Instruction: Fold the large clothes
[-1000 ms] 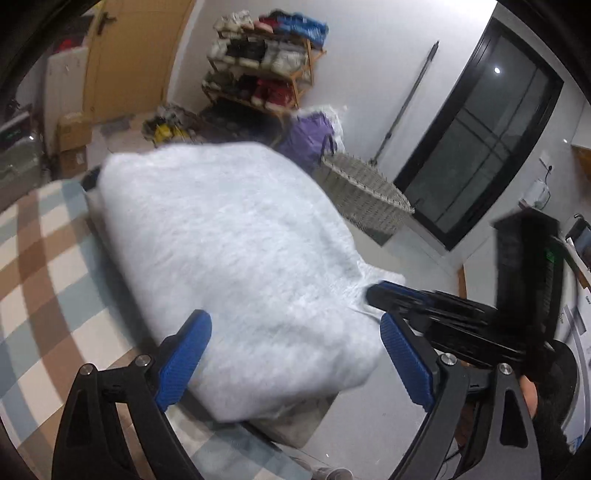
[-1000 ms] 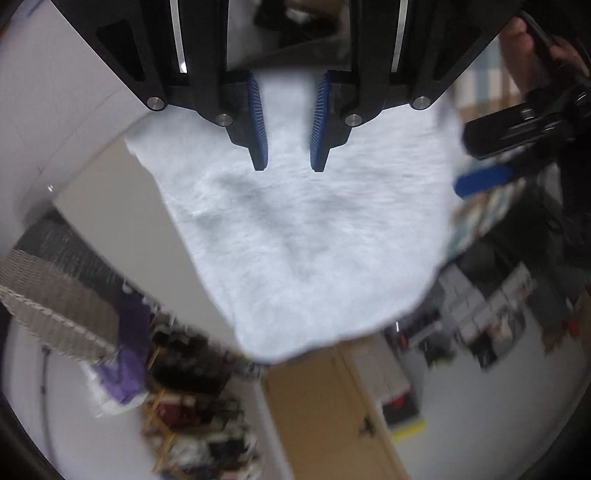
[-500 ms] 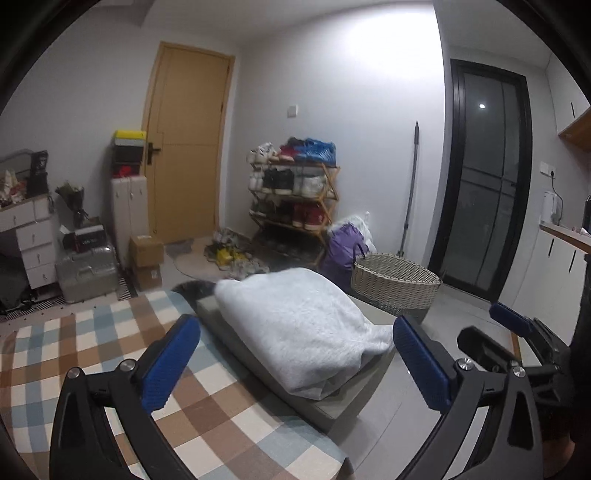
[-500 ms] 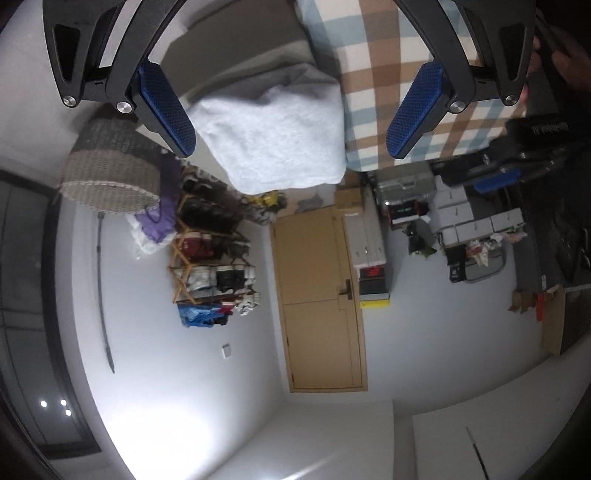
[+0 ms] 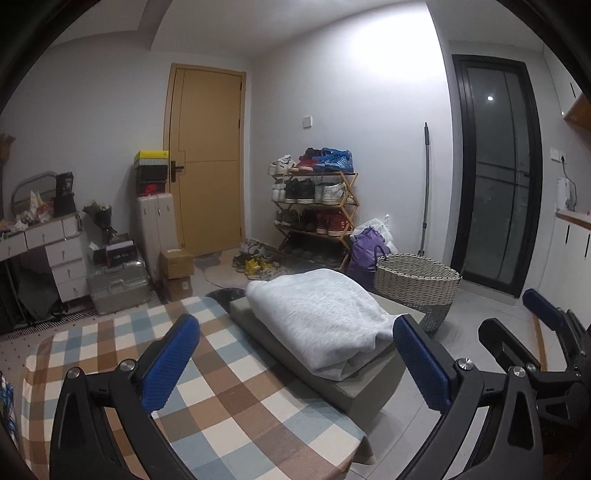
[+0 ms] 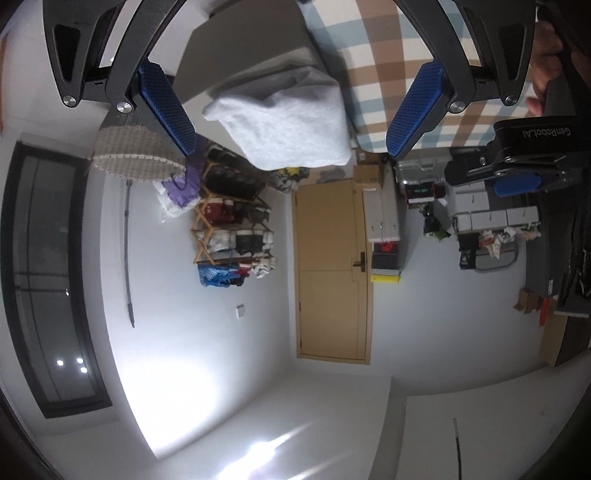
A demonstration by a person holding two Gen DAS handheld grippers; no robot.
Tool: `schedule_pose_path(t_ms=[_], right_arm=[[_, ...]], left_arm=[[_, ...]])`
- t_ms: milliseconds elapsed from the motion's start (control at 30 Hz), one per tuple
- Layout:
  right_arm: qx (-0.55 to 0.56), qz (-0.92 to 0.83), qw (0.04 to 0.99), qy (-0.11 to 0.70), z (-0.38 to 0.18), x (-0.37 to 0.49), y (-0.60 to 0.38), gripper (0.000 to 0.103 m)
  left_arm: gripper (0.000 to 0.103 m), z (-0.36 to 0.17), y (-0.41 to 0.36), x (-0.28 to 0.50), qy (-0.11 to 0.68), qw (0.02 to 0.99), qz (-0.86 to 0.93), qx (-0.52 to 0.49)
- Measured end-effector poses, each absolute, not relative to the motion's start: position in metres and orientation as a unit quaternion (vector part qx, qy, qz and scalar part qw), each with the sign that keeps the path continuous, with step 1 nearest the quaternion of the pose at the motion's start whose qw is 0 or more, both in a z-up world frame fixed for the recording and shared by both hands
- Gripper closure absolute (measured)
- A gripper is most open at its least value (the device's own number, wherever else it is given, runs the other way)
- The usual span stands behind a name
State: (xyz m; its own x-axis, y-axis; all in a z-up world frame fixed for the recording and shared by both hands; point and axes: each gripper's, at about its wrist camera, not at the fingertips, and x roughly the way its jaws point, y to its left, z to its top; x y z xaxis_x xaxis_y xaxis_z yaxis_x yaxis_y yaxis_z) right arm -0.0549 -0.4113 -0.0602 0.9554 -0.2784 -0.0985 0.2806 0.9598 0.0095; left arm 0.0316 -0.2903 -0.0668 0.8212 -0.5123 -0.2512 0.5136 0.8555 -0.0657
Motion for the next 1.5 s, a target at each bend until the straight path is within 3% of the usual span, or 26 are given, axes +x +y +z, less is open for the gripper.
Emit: schedule_pose_path(t_ms=[1500], right_arm=[[0.079,-0.147,0.984,0.059,-0.069,-0.064,-0.436,0.000]], left_arm=[[0.001,-0.075,-0.308,0.035,0.159,0.942,-0.294,0.013]])
